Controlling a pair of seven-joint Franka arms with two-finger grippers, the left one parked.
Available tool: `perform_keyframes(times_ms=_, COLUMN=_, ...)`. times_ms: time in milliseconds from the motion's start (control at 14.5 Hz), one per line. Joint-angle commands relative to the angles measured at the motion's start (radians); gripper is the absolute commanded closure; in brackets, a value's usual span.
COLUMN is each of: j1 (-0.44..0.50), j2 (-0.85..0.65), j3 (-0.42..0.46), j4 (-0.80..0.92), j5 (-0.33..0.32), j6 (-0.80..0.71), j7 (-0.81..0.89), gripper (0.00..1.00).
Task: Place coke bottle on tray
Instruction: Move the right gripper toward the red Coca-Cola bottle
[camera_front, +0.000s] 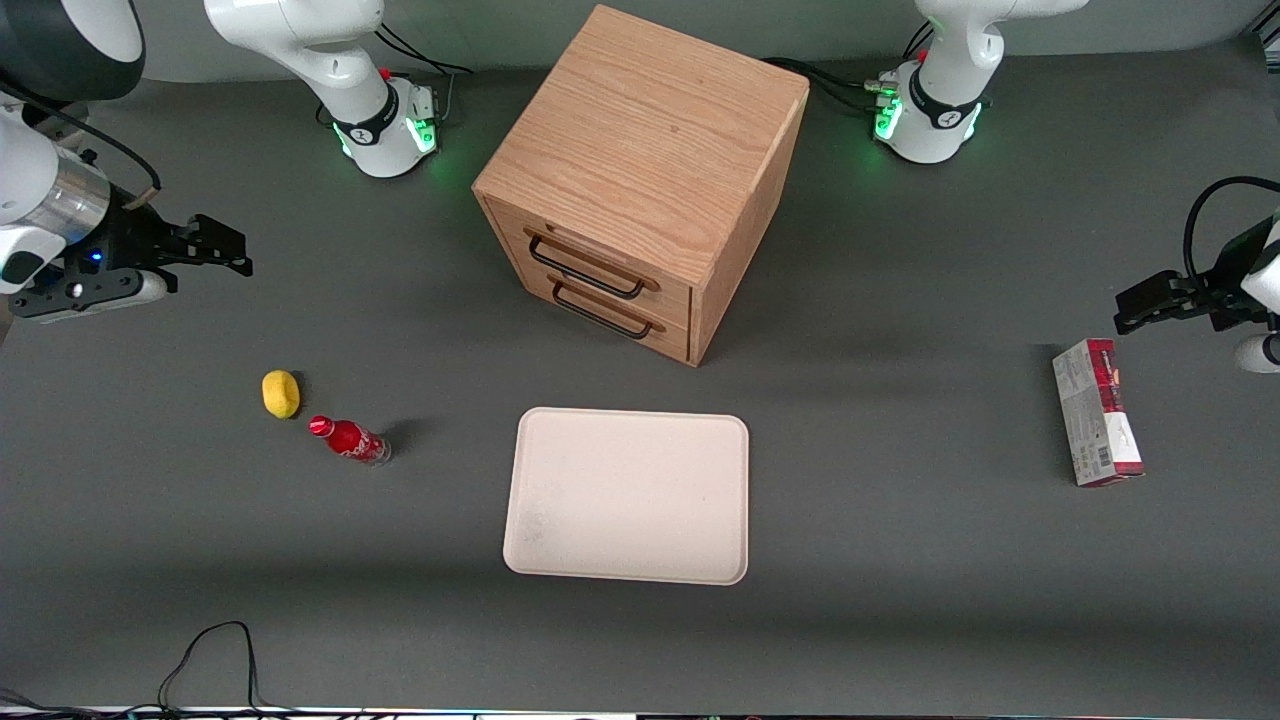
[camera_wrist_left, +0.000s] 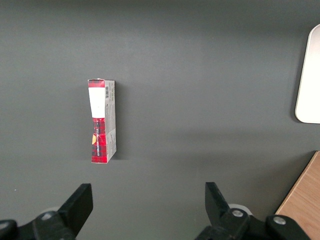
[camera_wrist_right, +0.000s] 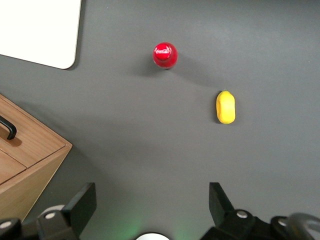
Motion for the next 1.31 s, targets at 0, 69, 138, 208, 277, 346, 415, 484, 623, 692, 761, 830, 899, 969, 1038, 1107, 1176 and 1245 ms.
perform_keyframes(times_ms=0, j1=0.013, j2=-0.002, j3=-0.035, j4=0.025, j5=-0.006, j6=-0.045, j7=0.003, gripper=0.0)
perform_keyframes(times_ms=69, j1=0.016, j2=-0.002, j3=-0.036, j4=0.034, j5=-0.006, j6=-0.046, j7=-0.001, gripper=0.0)
perform_keyframes(times_ms=138, j1=0.017, j2=-0.002, j3=-0.036, j4=0.034, j5=-0.006, j6=-0.048, j7=-0.01, gripper=0.0)
perform_keyframes(times_ms=208, j1=0.017, j2=-0.002, j3=-0.035, j4=0.034, j5=-0.007, j6=-0.059, j7=-0.01, gripper=0.0)
perform_keyframes(times_ms=277, j1=0.013, j2=-0.002, j3=-0.033, j4=0.036, j5=-0.006, j6=-0.065, j7=-0.006, gripper=0.0)
perform_keyframes(times_ms=346, j1=0.008, j2=-0.002, j3=-0.032, j4=0.037, j5=-0.006, j6=-0.066, j7=-0.003, gripper=0.0)
perform_keyframes(times_ms=415, j1=-0.002, j2=-0.002, j3=-0.026, j4=0.039, j5=-0.006, j6=-0.066, j7=-0.001, gripper=0.0)
perform_keyframes(times_ms=484, j1=-0.037, j2=0.001, j3=0.005, j4=0.045, j5=-0.004, j6=-0.066, j7=-0.003, gripper=0.0)
perform_keyframes(times_ms=623, j1=-0.088, j2=0.032, j3=0.059, j4=0.095, j5=-0.006, j6=-0.077, j7=-0.006, gripper=0.0)
perform_keyframes(times_ms=692, j1=-0.087, j2=0.053, j3=0.059, j4=0.129, j5=-0.006, j6=-0.106, j7=-0.006, gripper=0.0)
perform_keyframes(times_ms=761, j1=-0.085, j2=0.071, j3=0.059, j4=0.158, j5=-0.006, j6=-0.126, j7=-0.006, gripper=0.0)
perform_keyframes(times_ms=830, j1=-0.085, j2=0.088, j3=0.059, j4=0.184, j5=-0.006, j6=-0.134, j7=-0.001, gripper=0.0)
perform_keyframes(times_ms=899, j1=-0.084, j2=0.105, j3=0.06, j4=0.206, j5=-0.006, j6=-0.135, j7=0.002, gripper=0.0)
perform_keyframes(times_ms=969, j1=-0.082, j2=0.121, j3=0.06, j4=0.234, j5=-0.006, j6=-0.137, j7=0.003, gripper=0.0)
perform_keyframes(times_ms=1038, j1=-0.081, j2=0.145, j3=0.06, j4=0.269, j5=-0.004, j6=-0.155, j7=0.003, gripper=0.0)
perform_keyframes(times_ms=1107, j1=-0.076, j2=0.177, j3=0.062, j4=0.321, j5=-0.006, j6=-0.178, j7=0.003, gripper=0.0)
perform_keyframes(times_ms=1176, j1=-0.07, j2=0.237, j3=0.062, j4=0.403, j5=-0.006, j6=-0.209, j7=0.005, gripper=0.0)
perform_keyframes(times_ms=1245, j1=-0.069, j2=0.31, j3=0.062, j4=0.504, j5=-0.004, j6=-0.244, j7=0.005, gripper=0.0)
